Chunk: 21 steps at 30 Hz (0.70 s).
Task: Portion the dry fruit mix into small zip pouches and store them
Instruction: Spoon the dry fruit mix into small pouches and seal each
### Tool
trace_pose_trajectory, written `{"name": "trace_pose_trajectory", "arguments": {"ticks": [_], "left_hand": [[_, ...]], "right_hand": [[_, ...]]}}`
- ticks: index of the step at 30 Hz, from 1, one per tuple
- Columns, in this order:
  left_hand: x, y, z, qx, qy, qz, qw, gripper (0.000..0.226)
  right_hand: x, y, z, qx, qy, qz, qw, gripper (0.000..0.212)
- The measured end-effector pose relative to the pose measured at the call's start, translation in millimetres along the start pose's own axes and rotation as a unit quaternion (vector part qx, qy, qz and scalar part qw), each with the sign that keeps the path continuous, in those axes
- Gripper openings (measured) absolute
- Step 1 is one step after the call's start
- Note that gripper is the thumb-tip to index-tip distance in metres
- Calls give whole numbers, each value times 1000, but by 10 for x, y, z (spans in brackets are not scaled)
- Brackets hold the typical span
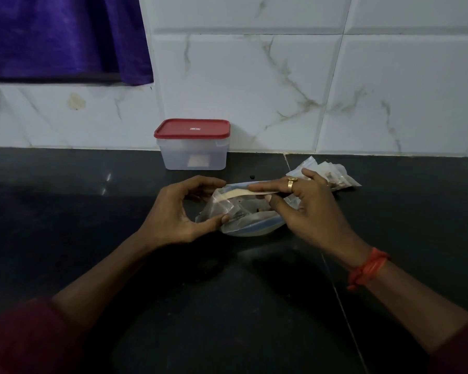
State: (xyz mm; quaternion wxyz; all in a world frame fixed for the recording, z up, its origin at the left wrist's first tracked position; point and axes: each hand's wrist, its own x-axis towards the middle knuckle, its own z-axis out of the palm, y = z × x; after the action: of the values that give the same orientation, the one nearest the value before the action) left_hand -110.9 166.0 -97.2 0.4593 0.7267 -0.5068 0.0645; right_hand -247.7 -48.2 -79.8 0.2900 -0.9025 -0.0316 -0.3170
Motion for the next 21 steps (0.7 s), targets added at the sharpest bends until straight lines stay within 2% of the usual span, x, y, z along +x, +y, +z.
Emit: {"name": "trace_pose_trajectory", "arguments": {"ticks": [5, 10, 15, 21], "left_hand": [[-3, -20, -5, -1, 2, 0, 1000, 61], [5, -32, 1, 3, 0, 1, 1000, 61], [4, -25, -21, -2, -10, -9, 1000, 64], [5, -26, -23, 1, -9, -8, 1000, 64]], "right_hand": [[-2, 6, 3, -6, -19, -6, 1000, 38], [15, 1, -14, 18, 10, 7, 1000, 46], [0, 54, -11, 87, 13, 30, 996, 34], [-20, 86, -10, 133, 5, 69, 989, 28]]}}
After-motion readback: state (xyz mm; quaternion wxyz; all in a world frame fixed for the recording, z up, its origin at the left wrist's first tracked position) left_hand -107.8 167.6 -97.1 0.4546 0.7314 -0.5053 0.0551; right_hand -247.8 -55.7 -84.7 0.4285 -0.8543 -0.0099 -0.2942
